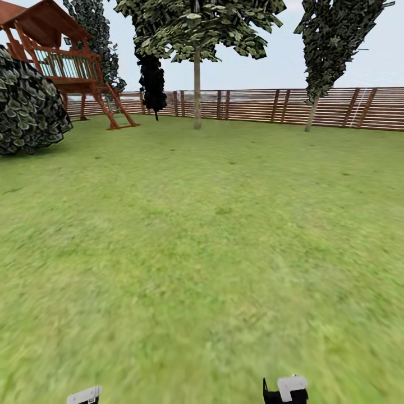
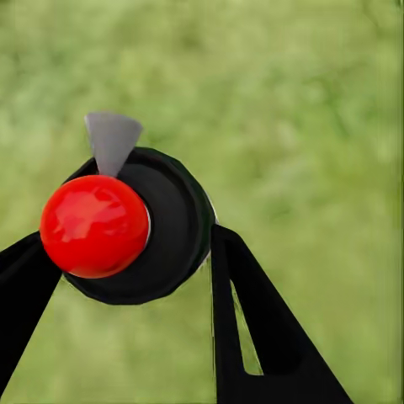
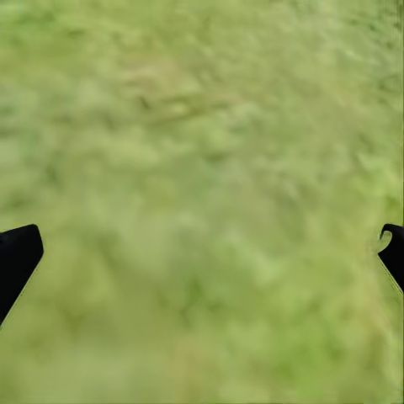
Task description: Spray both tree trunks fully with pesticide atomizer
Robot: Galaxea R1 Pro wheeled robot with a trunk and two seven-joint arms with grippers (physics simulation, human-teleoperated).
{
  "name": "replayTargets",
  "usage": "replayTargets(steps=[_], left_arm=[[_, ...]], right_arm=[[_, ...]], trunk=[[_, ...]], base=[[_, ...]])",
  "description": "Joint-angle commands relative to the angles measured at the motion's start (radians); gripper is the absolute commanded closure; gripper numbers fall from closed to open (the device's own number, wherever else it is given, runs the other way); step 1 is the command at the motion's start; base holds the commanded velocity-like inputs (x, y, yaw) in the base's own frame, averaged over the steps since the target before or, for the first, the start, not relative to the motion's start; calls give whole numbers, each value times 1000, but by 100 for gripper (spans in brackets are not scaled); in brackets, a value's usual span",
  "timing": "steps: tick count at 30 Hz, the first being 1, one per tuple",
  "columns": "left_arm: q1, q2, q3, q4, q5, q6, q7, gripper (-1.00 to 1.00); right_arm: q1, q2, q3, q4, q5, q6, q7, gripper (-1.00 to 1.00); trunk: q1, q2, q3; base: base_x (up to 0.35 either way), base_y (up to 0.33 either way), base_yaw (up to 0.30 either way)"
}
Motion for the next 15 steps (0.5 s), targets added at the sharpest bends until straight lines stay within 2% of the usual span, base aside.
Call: replayTargets(steps=[1,15], left_arm=[[-1,0,5,1,1,-3,-5,100],[-1,0,5,1,1,-3,-5,100]], right_arm=[[-1,0,-4,1,11,-1,-8,-100],[-1,0,-4,1,11,-1,-8,-100]], trunk=[[0,0,-1],[0,0,-1]], base=[[340,0,0],[340,0,0]])
